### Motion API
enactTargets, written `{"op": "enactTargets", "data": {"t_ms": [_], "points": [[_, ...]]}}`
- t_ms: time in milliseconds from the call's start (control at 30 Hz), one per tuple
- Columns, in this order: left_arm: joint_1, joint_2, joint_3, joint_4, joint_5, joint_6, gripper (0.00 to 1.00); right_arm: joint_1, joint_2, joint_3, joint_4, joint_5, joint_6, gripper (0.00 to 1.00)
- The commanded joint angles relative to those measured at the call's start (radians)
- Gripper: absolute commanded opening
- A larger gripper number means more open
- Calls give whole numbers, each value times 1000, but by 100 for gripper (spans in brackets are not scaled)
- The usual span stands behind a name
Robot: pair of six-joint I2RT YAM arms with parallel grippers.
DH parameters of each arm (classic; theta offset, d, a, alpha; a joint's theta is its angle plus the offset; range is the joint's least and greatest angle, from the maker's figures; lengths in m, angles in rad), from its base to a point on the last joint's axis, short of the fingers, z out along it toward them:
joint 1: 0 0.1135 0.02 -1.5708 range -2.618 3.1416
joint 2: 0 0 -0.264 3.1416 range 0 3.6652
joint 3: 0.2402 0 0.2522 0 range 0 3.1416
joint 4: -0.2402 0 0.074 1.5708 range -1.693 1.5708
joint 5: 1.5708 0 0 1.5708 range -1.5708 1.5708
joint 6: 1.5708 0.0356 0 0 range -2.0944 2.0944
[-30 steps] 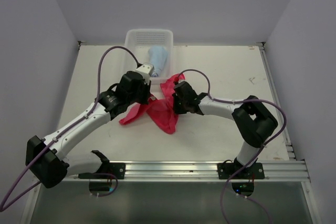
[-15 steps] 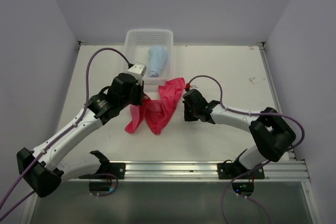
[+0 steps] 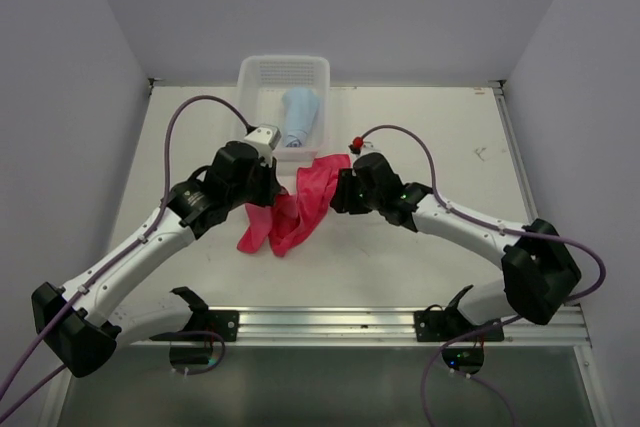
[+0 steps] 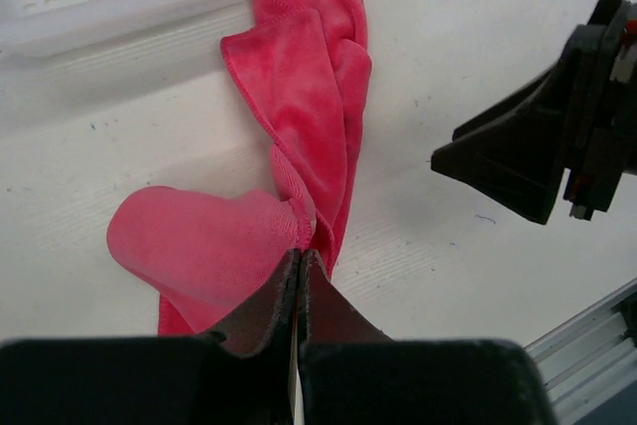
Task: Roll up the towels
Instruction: Flatten the towel
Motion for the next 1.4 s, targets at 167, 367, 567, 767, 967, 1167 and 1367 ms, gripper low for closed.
{"op": "enactTargets", "data": {"t_ms": [167, 367, 567, 767, 967, 1167, 1367], "points": [[-3, -30, 28, 40, 57, -7, 0, 71, 206, 190, 124, -108, 50, 45], [-3, -43, 66, 20, 54, 5, 0, 121, 341, 260, 151, -109, 62, 46], [-1, -79, 91, -2, 30, 10, 0, 141, 378, 249, 124, -28, 77, 22], [-1, -93, 94, -55, -62, -8, 0, 140, 189, 81, 18, 216, 102, 5], [-3, -28, 22, -84, -127, -79, 0, 141, -119, -166, -100, 327, 261, 0], [-1, 51, 5, -109, -170, -113, 0, 189, -300, -351, -180, 300, 399, 0], [-1, 92, 13, -135, -200, -122, 0, 198, -375, -345, -272, 316, 401, 26]]}}
